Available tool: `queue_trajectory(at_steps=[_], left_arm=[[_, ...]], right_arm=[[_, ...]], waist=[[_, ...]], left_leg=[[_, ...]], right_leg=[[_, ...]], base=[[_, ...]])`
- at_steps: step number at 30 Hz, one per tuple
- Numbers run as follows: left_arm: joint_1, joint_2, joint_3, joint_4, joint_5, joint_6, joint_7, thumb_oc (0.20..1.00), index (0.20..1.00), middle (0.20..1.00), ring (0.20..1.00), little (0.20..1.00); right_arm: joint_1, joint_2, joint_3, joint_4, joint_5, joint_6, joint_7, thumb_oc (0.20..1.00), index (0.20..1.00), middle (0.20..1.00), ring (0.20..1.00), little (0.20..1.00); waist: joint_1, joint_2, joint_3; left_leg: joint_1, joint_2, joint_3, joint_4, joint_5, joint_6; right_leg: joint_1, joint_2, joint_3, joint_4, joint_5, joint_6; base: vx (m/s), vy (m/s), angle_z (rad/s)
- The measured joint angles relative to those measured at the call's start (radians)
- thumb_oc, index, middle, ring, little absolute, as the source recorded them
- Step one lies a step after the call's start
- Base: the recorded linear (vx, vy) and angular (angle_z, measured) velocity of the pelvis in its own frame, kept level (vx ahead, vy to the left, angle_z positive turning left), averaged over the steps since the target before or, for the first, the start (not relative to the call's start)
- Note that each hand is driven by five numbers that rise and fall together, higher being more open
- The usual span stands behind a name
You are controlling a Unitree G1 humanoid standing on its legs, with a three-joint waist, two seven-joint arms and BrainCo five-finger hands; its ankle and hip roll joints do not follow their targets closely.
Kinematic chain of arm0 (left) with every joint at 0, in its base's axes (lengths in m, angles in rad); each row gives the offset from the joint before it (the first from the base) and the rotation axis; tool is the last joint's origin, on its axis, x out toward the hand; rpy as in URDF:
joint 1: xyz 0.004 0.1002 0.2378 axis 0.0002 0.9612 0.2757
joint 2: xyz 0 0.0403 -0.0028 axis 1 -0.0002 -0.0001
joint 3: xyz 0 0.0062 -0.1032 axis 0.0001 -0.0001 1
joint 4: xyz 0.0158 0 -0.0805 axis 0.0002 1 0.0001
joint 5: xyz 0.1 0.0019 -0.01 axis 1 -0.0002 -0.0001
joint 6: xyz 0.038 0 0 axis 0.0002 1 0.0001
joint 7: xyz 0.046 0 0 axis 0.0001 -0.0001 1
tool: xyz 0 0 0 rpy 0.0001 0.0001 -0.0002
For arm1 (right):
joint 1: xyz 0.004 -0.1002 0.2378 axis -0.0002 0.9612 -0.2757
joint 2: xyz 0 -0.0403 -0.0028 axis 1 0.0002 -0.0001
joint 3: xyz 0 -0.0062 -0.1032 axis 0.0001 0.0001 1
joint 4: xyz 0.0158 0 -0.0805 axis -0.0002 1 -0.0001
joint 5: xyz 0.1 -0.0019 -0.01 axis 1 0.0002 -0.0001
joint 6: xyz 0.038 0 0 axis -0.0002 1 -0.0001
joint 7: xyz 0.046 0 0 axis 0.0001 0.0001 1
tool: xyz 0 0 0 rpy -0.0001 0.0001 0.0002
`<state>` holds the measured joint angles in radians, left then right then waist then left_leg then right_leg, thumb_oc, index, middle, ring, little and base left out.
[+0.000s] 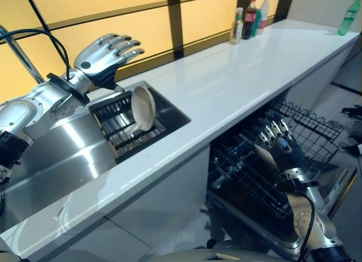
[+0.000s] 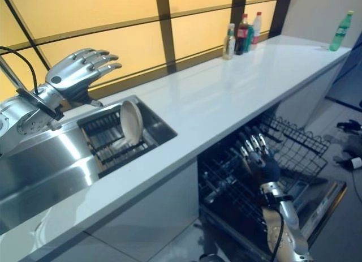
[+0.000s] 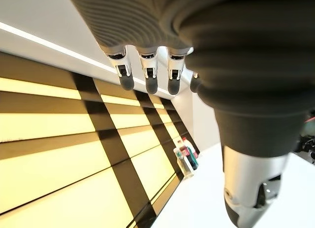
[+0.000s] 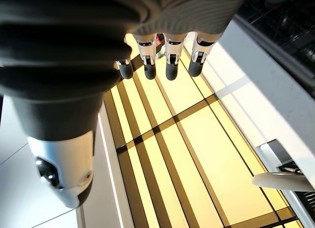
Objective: Pick up plates and place into dishwasher.
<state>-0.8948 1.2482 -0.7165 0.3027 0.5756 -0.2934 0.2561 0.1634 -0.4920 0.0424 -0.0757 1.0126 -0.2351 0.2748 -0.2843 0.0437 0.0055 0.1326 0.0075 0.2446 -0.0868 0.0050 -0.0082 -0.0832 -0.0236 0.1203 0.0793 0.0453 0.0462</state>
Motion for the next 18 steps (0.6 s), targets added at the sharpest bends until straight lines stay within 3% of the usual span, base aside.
queue_trajectory(at_steps=[3,13,18], left_arm=[[-0.009,0.000,-0.030,0.018,-0.001,0.004,-0.062,1.000,1.000,1.000,1.000,1.000],[-0.055,0.000,-0.081,0.144,0.025,-0.013,-0.082,1.000,1.000,1.000,1.000,1.000],[-0.090,0.008,-0.145,0.154,0.060,-0.022,-0.149,1.000,1.000,1.000,1.000,1.000]], right_arm=[[0.000,-0.001,-0.006,0.000,0.003,0.015,0.000,1.000,1.000,1.000,1.000,1.000],[0.010,-0.001,-0.017,0.000,0.005,0.030,0.017,1.000,1.000,1.000,1.000,1.000],[0.023,-0.008,-0.030,0.000,0.012,0.043,0.017,1.000,1.000,1.000,1.000,1.000]], waist=[[-0.007,0.000,0.000],[-0.032,0.002,0.000],[-0.033,0.010,0.000]], left_leg=[[-0.003,0.000,0.005,0.000,0.000,-0.001],[0.000,0.002,0.013,-0.001,-0.001,-0.001],[0.001,0.002,0.016,0.000,-0.001,-0.002]], right_leg=[[-0.008,0.003,0.008,0.005,0.000,0.000],[-0.007,0.004,0.010,0.006,0.001,-0.001],[-0.007,0.004,0.011,0.004,0.001,-0.001]], base=[[0.05,-0.025,-0.10],[0.04,-0.020,-0.01],[0.05,-0.029,-0.01]])
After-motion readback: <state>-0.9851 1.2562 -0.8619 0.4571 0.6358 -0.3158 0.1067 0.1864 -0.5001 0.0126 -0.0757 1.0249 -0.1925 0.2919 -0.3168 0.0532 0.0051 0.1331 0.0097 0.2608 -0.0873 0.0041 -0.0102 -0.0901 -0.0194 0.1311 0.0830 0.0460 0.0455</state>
